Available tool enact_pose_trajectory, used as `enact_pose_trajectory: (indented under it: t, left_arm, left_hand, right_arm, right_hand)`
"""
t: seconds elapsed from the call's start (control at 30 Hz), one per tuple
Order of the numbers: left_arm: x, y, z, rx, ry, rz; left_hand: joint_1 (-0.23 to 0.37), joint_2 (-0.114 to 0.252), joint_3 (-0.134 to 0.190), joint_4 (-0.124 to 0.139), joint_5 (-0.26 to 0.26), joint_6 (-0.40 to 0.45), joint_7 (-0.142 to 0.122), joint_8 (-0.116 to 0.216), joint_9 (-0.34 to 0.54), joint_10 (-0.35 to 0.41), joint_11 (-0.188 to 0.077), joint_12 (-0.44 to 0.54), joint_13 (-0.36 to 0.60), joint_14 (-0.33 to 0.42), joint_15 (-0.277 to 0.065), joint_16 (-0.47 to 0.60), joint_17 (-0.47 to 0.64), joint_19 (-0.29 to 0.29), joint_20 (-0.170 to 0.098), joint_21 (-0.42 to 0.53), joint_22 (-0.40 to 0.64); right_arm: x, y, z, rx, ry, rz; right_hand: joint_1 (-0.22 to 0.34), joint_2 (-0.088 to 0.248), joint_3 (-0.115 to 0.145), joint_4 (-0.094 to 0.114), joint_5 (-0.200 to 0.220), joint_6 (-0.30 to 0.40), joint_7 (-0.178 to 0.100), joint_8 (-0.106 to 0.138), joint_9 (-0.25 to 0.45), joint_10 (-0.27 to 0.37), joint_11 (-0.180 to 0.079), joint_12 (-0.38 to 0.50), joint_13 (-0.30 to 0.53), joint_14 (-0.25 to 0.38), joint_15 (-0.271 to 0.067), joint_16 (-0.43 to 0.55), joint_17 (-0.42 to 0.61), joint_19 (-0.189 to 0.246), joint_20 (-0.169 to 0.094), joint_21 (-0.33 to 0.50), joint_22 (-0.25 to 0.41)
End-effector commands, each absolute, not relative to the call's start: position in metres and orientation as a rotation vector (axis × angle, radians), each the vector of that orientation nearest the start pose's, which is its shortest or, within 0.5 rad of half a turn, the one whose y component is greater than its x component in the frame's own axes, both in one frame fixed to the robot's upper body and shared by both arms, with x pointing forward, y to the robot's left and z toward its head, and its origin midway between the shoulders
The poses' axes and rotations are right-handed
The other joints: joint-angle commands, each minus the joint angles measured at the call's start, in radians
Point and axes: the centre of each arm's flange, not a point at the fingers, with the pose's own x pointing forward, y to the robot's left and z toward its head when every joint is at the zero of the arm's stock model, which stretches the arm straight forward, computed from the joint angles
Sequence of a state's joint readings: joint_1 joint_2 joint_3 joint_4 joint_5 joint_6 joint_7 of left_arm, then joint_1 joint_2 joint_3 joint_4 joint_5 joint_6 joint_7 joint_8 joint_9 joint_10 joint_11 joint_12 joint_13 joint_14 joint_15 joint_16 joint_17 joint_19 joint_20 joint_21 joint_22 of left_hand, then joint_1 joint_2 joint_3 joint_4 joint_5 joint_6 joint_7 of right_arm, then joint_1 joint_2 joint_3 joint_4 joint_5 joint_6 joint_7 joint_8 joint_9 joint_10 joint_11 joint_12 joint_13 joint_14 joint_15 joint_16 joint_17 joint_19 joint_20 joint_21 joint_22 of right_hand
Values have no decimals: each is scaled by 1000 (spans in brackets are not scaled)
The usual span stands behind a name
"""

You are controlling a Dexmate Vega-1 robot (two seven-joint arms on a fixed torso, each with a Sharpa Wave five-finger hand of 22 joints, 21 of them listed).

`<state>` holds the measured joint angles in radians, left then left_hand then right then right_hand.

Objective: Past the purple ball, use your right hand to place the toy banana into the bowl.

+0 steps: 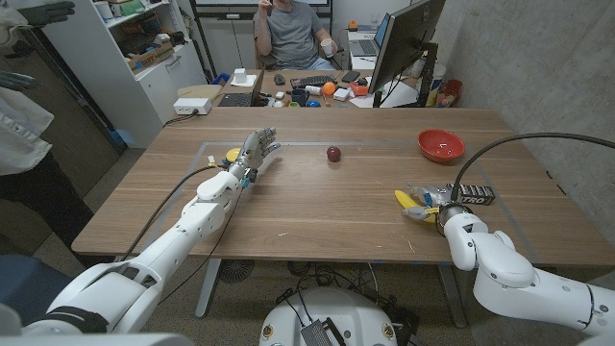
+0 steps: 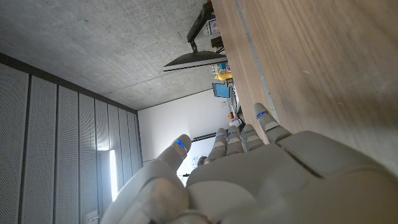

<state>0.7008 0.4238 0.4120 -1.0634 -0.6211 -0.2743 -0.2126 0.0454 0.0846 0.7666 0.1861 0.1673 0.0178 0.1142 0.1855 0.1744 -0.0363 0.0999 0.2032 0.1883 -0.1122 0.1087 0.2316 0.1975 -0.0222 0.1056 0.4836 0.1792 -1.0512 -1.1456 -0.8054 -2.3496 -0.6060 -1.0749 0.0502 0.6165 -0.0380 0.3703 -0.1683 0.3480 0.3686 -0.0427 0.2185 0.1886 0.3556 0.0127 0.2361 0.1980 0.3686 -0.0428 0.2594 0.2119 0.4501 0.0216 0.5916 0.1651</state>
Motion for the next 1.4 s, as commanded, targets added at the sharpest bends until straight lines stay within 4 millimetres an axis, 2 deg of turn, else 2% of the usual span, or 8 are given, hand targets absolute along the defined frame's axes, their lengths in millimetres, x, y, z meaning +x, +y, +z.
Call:
enact_pose_trajectory:
  t: [0.03, 0.2, 0.33, 0.53, 0.7, 0.93, 1.07, 1.4]
  left_arm:
    - [689, 267, -32, 1, -519, -332]
    - [689, 268, -33, 0, -520, -330]
    - [688, 268, -33, -2, -519, -331]
    - [688, 270, -33, -2, -519, -329]
    - [688, 270, -33, -3, -521, -328]
    - [688, 271, -33, -4, -521, -330]
    - [688, 271, -33, -2, -521, -331]
    - [690, 270, -34, -1, -516, -334]
  left_hand:
    - [-12, 106, -1, 2, 3, 0, 5, -3, 4, 3, 6, -3, 2, 0, 3, -4, 2, 8, 4, -7, 2]
    - [-13, 104, -3, 2, 3, 0, 4, -3, 4, 3, 5, -3, 2, 0, 3, -4, 3, 8, 4, -9, 2]
    - [-14, 102, -4, 3, 3, 0, 4, -3, 4, 3, 5, -3, 2, -1, 3, -4, 3, 9, 4, -10, 2]
    - [-16, 101, -6, 3, 3, 1, 4, -2, 4, 2, 4, -3, 2, -1, 3, -5, 3, 9, 4, -11, 2]
    - [-17, 100, -8, 4, 2, 0, 3, -2, 4, 2, 4, -4, 2, -1, 3, -5, 3, 9, 3, -12, 2]
    - [-19, 99, -10, 4, 3, 0, 2, -2, 4, 2, 4, -4, 2, -1, 3, -5, 4, 9, 3, -13, 2]
    - [-20, 99, -11, 4, 3, 0, 3, -2, 4, 2, 5, -4, 2, -1, 3, -5, 4, 9, 4, -14, 2]
    - [-21, 100, -13, 4, 3, 0, 2, -2, 4, 2, 4, -4, 2, -2, 2, -6, 4, 10, 3, -17, 2]
  right_arm:
    - [483, -263, -110, -1590, -45, -164]
    - [483, -262, -109, -1596, -47, -173]
    - [482, -261, -108, -1601, -47, -184]
    - [483, -260, -108, -1609, -35, -189]
    - [484, -259, -107, -1609, -28, -190]
    - [486, -259, -105, -1586, -9, -170]
    - [487, -259, -104, -1576, -17, -168]
    - [484, -261, -90, -1566, -73, -192]
  right_hand:
    - [45, 9, 14, -6, 13, 31, -9, 8, 1, 17, -7, 5, 5, 12, -18, 9, 9, 29, 7, 3, 6]
    - [136, 16, 30, -13, 24, 84, -15, 17, 1, 49, -23, 12, 6, 34, -33, 14, 14, 68, 9, 1, 6]
    - [206, 30, 33, -6, 29, 148, -9, 29, 3, 96, -26, 26, 8, 87, -57, 38, 28, 138, -3, 14, 8]
    - [328, 77, 9, 2, 12, 220, -11, 27, 7, 177, -37, 60, 18, 282, -117, 162, 119, 319, -61, 78, 17]
    - [486, 130, -36, -5, -32, 258, -26, 6, 13, 229, -56, 90, 48, 474, -158, 387, 321, 437, -132, 175, 35]
    - [635, 176, -92, 6, -94, 327, -22, -3, 28, 367, -72, 171, 109, 580, -177, 616, 532, 509, -222, 327, 71]
    - [679, 193, -100, 9, -114, 385, 0, 5, 34, 436, -62, 232, 146, 626, -179, 646, 559, 532, -237, 384, 81]
    - [696, 212, -107, 30, -134, 440, 23, 7, 41, 474, -43, 292, 194, 666, -178, 642, 558, 543, -238, 442, 84]
